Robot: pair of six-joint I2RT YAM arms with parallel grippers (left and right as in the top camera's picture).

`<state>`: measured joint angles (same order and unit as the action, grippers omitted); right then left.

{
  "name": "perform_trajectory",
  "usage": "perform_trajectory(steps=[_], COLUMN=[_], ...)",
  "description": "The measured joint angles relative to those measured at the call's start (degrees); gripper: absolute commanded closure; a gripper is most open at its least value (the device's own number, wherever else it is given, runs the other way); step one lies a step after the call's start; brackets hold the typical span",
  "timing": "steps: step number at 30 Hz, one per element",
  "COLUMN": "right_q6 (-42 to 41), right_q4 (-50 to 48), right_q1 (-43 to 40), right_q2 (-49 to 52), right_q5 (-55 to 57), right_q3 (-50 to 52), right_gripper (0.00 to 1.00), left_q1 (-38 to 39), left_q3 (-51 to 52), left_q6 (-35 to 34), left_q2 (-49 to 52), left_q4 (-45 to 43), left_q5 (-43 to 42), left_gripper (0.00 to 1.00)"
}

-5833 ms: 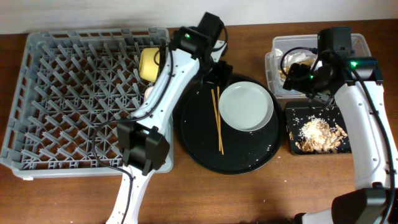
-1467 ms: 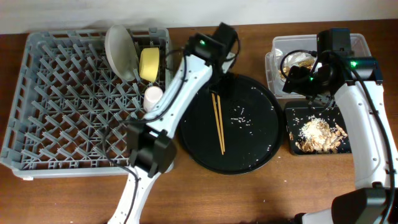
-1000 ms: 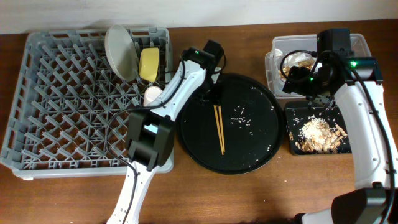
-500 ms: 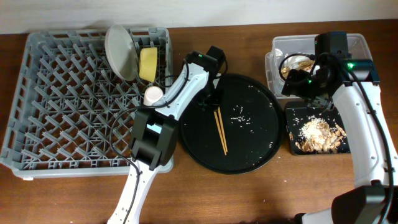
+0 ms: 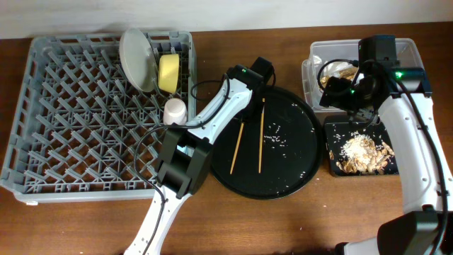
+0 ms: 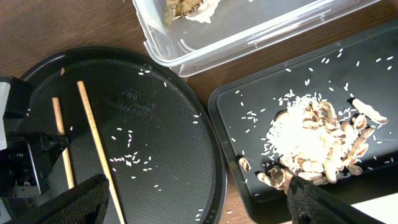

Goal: Sort waste into correct bins and load items into the dishwasher rack
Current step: 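Grasp one chopstick with the left gripper and place it in the rack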

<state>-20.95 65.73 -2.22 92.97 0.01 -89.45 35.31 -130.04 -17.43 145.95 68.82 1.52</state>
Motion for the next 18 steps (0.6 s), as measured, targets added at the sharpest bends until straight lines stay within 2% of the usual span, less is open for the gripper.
perform_trajectory(steps=[4, 7, 10, 14, 17, 18], right_q6=[-0.1, 0.0, 0.0, 0.0, 0.0, 0.0], right_q4=[0.0, -0.2, -0.2, -0.4, -0.9, -1.0], right_q1=[0.0, 0.0, 0.0, 0.0, 0.0, 0.0], right_q2=[0.0, 0.0, 0.0, 0.0, 0.0, 0.0], right_q5=[0.0, 0.0, 0.0, 0.0, 0.0, 0.0], right_q3=[0.0, 0.0, 0.1, 0.2, 0.3, 0.3], right_gripper=[0.08, 0.07, 0.07, 0.07, 0.07, 0.07], left_q1=[-0.3, -4.9, -10.5, -14.5, -16.2, -18.1], left_q3=[-7.1, -26.6, -37.2, -34.9, -22.6, -14.8], left_q6=[0.1, 0.3, 3.8, 8.0, 8.9, 9.1], left_q2=[2.1, 3.1, 2.5, -4.7, -16.5, -22.9], left_q4=[10.3, 21.4, 27.6, 27.8, 27.1, 28.2], left_q5=[-1.5, -2.1, -2.8, -3.5, -1.2, 0.0], left_gripper=[0.99, 0.99, 0.99, 0.99, 0.99, 0.99])
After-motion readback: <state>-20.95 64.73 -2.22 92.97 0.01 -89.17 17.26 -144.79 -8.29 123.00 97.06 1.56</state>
